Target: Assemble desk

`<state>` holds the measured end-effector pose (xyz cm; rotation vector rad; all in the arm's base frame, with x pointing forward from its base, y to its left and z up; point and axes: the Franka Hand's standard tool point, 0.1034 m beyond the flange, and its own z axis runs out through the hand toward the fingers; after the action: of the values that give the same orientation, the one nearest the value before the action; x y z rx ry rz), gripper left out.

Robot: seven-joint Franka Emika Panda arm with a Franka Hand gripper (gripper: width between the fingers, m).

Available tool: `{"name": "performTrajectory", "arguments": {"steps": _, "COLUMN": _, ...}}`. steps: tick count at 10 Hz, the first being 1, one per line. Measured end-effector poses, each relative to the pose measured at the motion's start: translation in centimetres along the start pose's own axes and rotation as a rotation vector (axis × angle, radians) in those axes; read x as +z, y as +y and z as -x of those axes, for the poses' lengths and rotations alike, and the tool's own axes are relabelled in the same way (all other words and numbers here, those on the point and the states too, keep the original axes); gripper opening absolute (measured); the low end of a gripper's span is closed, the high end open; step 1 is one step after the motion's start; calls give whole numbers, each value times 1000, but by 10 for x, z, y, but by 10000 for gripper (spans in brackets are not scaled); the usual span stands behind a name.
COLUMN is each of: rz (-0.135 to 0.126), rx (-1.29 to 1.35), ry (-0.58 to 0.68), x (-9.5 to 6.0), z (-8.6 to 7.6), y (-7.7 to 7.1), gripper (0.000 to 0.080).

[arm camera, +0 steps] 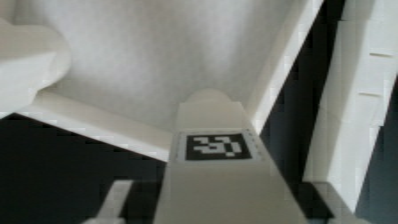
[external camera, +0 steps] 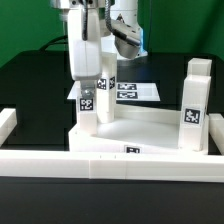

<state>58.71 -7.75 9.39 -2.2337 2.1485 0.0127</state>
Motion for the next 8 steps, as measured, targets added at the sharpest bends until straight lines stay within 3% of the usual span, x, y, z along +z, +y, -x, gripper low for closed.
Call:
{"name": "performTrajectory", "arguments": {"steps": 2, "rz": -3, "rx": 151, "ry": 0, "x": 0, "z": 1, "y": -1, "gripper": 290}}
{"name": "performTrajectory", "arguments": {"steps": 4, "rz": -2, "rx": 118, "ry": 0, "x": 0, "z": 1, "y": -1, "gripper": 290}}
{"name": "performTrajectory", "arguments": {"steps": 6, "rz": 6, "rx": 26, "ry": -2, "x": 0, "z": 0, "y": -2, "gripper": 600}}
{"name": "performTrajectory", "arguments": {"steps": 8, "rz": 6, "rx": -110, "ry": -1, "x": -1, "z": 0, "y": -4, "gripper": 640}}
